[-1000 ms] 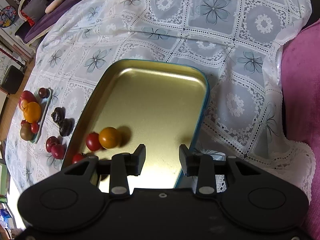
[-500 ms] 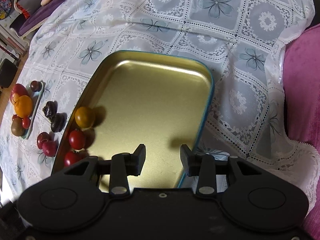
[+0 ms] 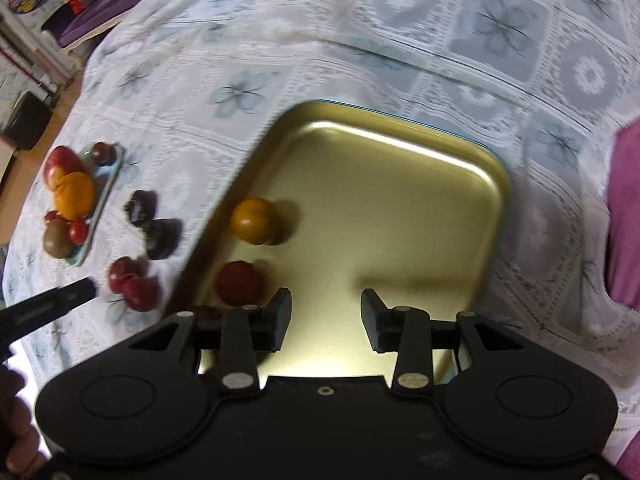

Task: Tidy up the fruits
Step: 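Move both open grippers toward the dark dried fruits beside the plate, then grasp a dark dried fruit with the right gripper while the left gripper grasps a red plum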

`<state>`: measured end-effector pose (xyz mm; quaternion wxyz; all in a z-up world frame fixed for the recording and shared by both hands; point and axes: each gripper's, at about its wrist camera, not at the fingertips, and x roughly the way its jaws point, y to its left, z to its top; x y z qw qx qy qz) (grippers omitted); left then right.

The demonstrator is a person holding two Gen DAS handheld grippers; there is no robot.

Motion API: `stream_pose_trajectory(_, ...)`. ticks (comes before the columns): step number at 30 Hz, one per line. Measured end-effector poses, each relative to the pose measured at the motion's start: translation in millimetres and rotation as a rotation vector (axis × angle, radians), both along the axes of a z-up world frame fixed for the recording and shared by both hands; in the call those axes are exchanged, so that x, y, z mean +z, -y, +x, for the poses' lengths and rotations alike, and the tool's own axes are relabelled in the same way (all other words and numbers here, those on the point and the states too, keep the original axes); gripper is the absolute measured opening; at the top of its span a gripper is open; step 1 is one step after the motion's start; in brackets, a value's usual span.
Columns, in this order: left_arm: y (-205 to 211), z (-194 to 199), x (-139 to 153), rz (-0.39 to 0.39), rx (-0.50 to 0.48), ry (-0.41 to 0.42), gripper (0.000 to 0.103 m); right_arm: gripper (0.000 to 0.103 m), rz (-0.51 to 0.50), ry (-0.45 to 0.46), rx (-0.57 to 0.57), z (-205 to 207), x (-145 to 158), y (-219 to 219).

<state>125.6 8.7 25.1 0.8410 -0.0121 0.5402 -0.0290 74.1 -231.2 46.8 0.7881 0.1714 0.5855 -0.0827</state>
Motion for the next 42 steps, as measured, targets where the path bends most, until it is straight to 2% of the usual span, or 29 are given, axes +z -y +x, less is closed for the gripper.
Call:
stream_pose_trajectory(7, -20, 16, -11, -0.048, 0.058, -0.023, 0.045, 0.041, 0.005, 0.041, 0.132, 34, 12, -49)
stream_pose_trajectory(11, -27, 19, -15, -0.027, 0.071, -0.018, 0.045, 0.042, 0.008, 0.029, 0.195, 60, 3, -82)
stream_pose_trajectory(14, -36, 21, -18, -0.048, 0.099, -0.025, 0.045, 0.042, 0.007, 0.003, 0.231, 79, -10, -102)
stream_pose_trajectory(18, -48, 23, -23, -0.092, 0.139, -0.041, 0.045, 0.042, 0.033, -0.037, 0.232, 100, -28, -118)
stream_pose_trajectory(21, -51, 26, -25, -0.089, 0.154, -0.039, 0.045, 0.042, 0.046, -0.047, 0.222, 111, -38, -125)
stream_pose_trajectory(28, -55, 28, -27, -0.090, 0.169, -0.040, 0.046, 0.043, 0.004, -0.089, 0.235, 130, -62, -146)
stream_pose_trajectory(31, -55, 29, -26, -0.085, 0.171, -0.036, 0.046, 0.048, -0.013, -0.091, 0.245, 132, -69, -153)
stream_pose_trajectory(33, -55, 29, -27, -0.086, 0.169, -0.038, 0.046, 0.040, -0.033, -0.080, 0.241, 131, -68, -156)
stream_pose_trajectory(37, -52, 30, -31, -0.087, 0.162, -0.046, 0.045, 0.035, -0.007, -0.069, 0.230, 130, -62, -146)
stream_pose_trajectory(42, -45, 30, -32, -0.124, 0.137, -0.043, 0.045, 0.023, -0.027, -0.004, 0.175, 124, -39, -118)
